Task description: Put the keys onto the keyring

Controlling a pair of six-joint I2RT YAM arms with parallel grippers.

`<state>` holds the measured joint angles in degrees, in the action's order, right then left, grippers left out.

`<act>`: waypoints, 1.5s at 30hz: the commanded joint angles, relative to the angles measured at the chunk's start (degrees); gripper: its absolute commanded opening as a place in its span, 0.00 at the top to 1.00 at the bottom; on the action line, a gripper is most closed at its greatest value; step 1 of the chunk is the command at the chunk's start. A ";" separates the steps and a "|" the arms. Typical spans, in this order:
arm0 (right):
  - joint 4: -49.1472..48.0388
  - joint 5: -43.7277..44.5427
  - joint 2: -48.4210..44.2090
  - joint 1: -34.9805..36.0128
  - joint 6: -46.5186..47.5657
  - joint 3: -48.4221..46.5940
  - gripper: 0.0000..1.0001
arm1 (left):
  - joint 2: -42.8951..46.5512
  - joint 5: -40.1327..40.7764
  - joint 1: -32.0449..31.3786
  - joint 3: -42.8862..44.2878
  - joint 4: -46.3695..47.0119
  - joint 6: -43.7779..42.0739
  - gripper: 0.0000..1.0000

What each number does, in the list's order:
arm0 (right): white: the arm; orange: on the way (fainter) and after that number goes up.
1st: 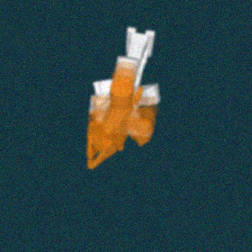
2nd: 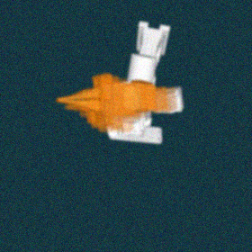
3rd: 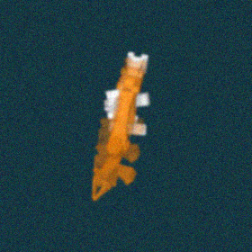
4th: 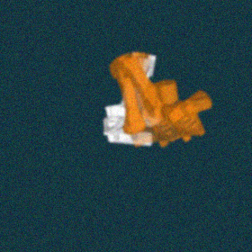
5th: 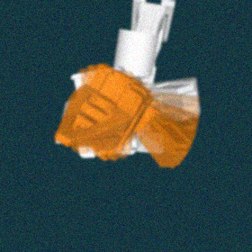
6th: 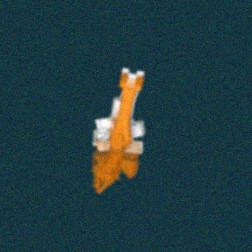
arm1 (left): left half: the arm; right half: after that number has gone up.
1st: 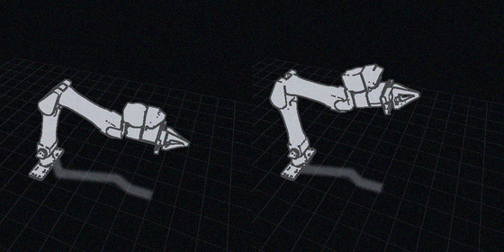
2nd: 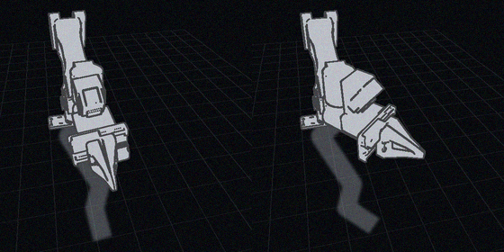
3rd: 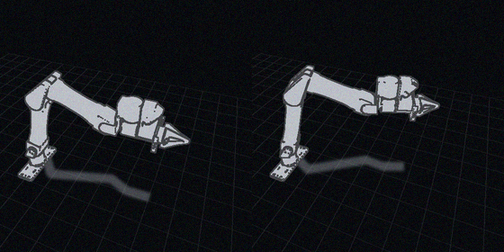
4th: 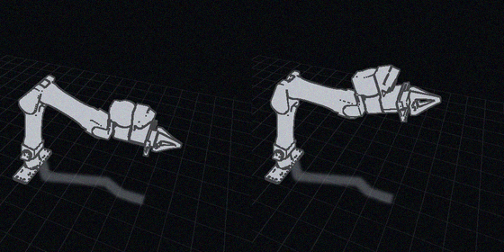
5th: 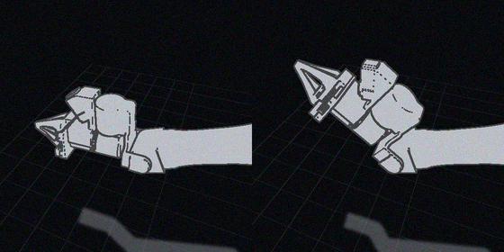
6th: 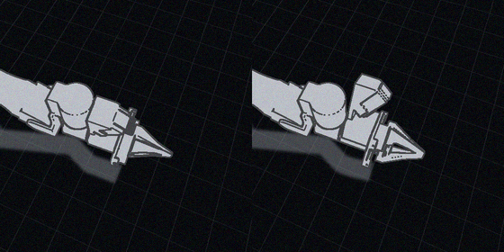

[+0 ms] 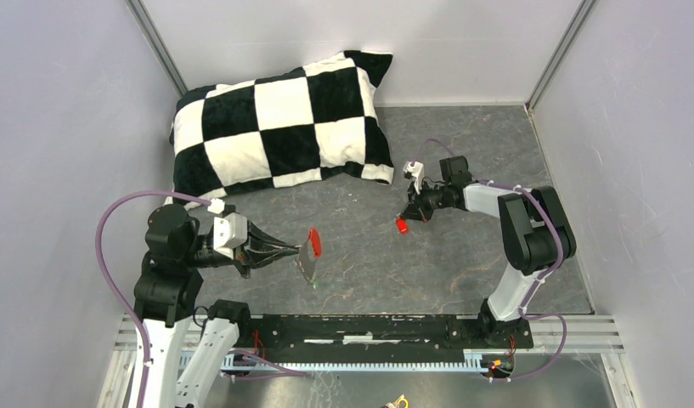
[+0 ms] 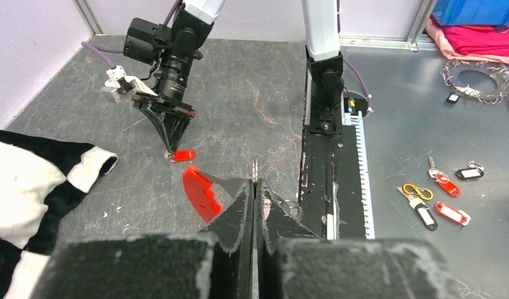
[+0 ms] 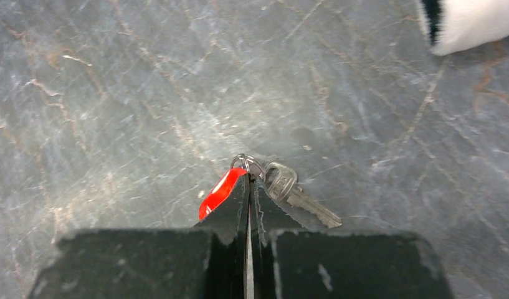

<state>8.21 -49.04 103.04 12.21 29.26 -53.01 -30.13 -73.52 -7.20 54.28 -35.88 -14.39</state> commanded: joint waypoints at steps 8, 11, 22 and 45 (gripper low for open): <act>-7.77 4.64 -8.08 6.19 -6.48 9.77 0.97 | 0.72 0.56 -0.04 1.00 -0.06 -3.43 0.98; -9.31 6.76 -8.75 7.72 -6.65 11.41 0.83 | 0.76 0.49 -0.09 1.00 -0.07 -3.60 0.98; -3.56 7.19 -9.35 7.75 -2.19 6.19 0.60 | 0.95 0.57 -0.09 1.75 -1.50 -4.82 0.98; -29.03 17.46 -31.22 3.70 -35.02 19.66 0.02 | 1.21 0.71 -0.09 1.87 -1.54 -6.79 0.98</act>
<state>-12.05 -37.21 73.67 16.27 4.05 -36.40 -29.56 -72.47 -7.20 54.28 -37.67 -18.09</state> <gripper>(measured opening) 0.979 0.040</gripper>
